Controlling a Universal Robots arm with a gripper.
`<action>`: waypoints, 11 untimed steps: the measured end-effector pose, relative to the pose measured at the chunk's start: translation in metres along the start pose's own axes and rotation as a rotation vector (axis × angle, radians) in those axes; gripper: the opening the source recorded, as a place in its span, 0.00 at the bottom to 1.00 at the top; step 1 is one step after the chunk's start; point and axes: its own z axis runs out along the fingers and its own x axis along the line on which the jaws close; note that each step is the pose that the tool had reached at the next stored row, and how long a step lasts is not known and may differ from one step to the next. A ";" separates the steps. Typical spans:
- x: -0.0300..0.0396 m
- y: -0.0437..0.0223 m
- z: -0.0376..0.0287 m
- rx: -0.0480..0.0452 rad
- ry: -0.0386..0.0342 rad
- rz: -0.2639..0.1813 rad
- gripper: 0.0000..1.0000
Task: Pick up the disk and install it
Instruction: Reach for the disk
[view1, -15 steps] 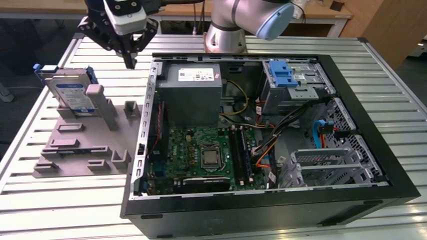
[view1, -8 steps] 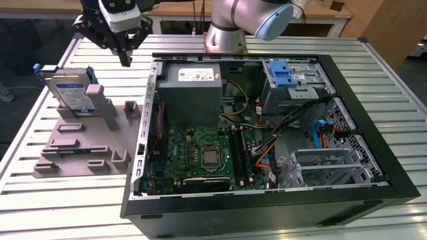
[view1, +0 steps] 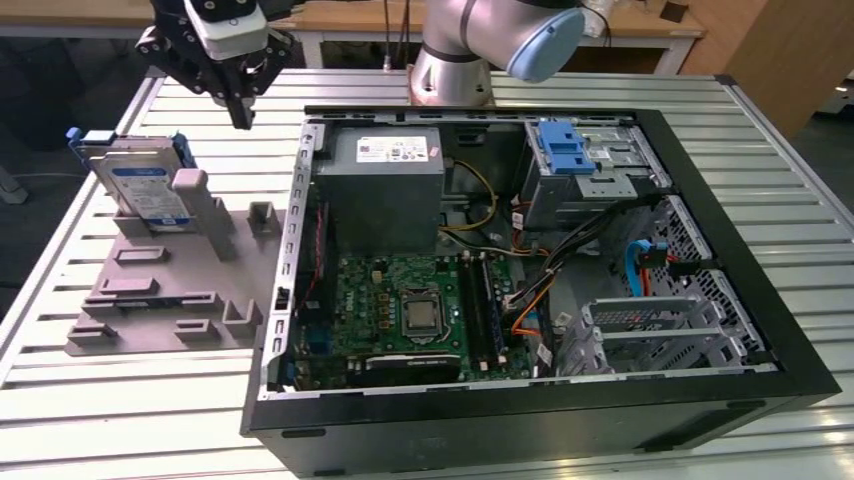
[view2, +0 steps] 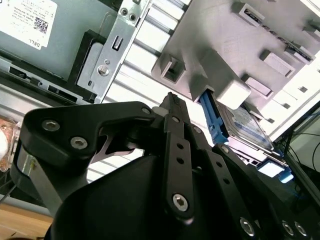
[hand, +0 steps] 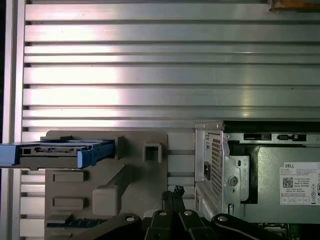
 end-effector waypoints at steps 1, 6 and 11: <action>0.0005 0.0000 0.0001 0.0001 0.0002 0.000 0.11; 0.0017 0.0000 0.0006 0.0002 0.0005 0.000 0.11; 0.0017 0.0000 0.0006 0.0001 0.0004 0.000 0.11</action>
